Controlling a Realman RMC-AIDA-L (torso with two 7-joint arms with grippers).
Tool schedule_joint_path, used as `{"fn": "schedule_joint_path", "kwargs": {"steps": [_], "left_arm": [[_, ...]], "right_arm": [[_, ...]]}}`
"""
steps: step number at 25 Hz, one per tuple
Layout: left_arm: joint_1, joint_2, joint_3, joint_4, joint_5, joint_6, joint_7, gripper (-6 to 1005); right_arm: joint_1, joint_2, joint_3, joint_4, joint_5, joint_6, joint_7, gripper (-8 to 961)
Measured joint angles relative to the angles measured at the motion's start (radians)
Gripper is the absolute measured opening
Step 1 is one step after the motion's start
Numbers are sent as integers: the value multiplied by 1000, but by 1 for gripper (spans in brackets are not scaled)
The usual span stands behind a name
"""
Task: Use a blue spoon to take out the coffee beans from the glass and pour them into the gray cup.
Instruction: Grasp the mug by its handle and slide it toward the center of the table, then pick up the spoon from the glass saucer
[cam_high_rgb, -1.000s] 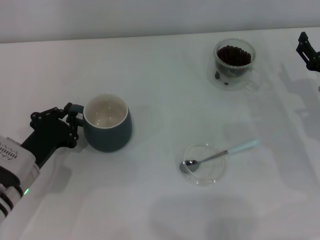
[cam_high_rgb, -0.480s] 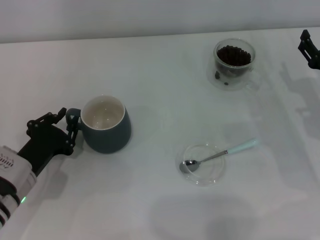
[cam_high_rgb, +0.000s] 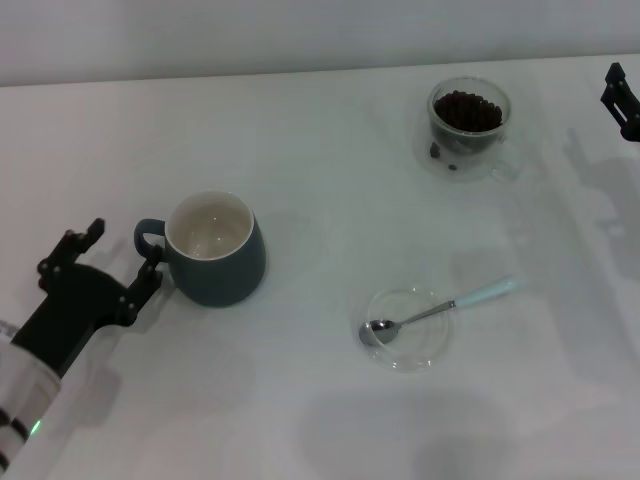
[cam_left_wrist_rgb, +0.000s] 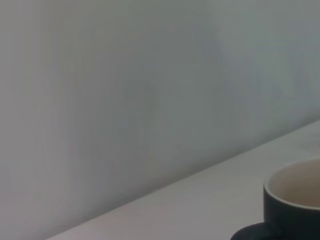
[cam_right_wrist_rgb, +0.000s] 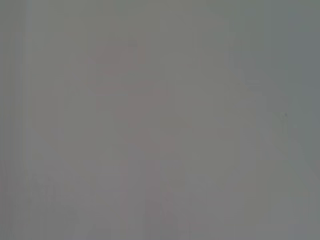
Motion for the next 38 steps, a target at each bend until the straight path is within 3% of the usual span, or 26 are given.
{"fn": "schedule_joint_path", "kwargs": {"steps": [5,11,15,20,28,38], "left_arm": [[39,0,-2,0,-4,42,0,708],[132,0,-14,-1,-34,193,0,786],[182,0,-22,-1,-155,301,-2,785],[188,2,-23,-8,-303,337,-8,782],[150,4,-24,-38,-380,333,-10,777],[105,6,-24,-53,-414,322,-24,776]], "right_arm": [[-18,1,0,3,0,23,0,796],[-69,-2,-1,31,-1,73,140,789],[-129,-12,-77,5,-12,88,474,785],[-243,-21,-337,-106,-16,169,935,779],[-329,-20,-468,-22,-24,266,1012,770],[-257,-13,-602,54,-60,206,1007,759]]}}
